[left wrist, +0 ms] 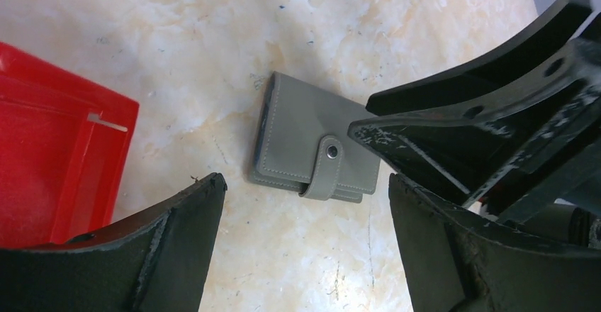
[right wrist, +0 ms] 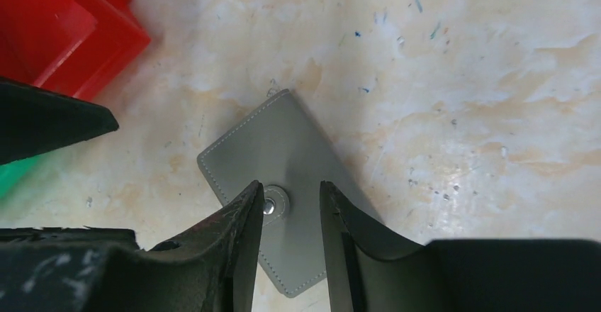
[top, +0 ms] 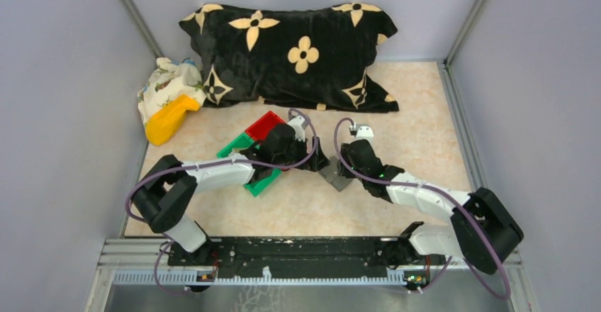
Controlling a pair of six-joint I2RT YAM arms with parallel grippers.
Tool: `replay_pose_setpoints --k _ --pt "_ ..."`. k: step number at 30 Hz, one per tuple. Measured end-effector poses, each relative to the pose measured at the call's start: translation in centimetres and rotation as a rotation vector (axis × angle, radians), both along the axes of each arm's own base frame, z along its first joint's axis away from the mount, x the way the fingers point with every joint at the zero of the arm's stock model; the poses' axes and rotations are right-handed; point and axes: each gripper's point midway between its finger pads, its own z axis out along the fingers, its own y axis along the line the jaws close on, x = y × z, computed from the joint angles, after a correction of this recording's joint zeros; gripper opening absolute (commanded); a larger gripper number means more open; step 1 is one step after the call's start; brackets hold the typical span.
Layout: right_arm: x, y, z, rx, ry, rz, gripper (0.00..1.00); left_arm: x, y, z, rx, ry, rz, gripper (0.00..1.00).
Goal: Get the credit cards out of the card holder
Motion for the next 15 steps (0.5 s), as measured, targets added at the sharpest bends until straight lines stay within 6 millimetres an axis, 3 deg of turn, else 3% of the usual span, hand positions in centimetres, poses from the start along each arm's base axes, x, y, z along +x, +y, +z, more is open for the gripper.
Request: replay_pose_setpoints --k 2,7,12,15 --pt "0.1 -0.4 1.0 0.006 -0.026 -0.015 0.35 -0.2 -0.4 0.2 -0.002 -0.02 -0.018 0.9" --pt "-0.3 -1.1 2.2 0.005 -0.047 -0.027 0.01 -2.7 -2.1 0.2 0.044 -0.098 -0.133 0.86" --pt "-0.9 -1.4 2.2 0.026 -0.047 -0.03 0.0 -5.5 -4.1 0.6 0.089 -0.171 -0.235 0.81" --pt "-1.8 -2.1 0.8 0.013 -0.021 -0.036 0.0 -5.5 -4.3 0.7 0.103 -0.201 -0.244 0.8"
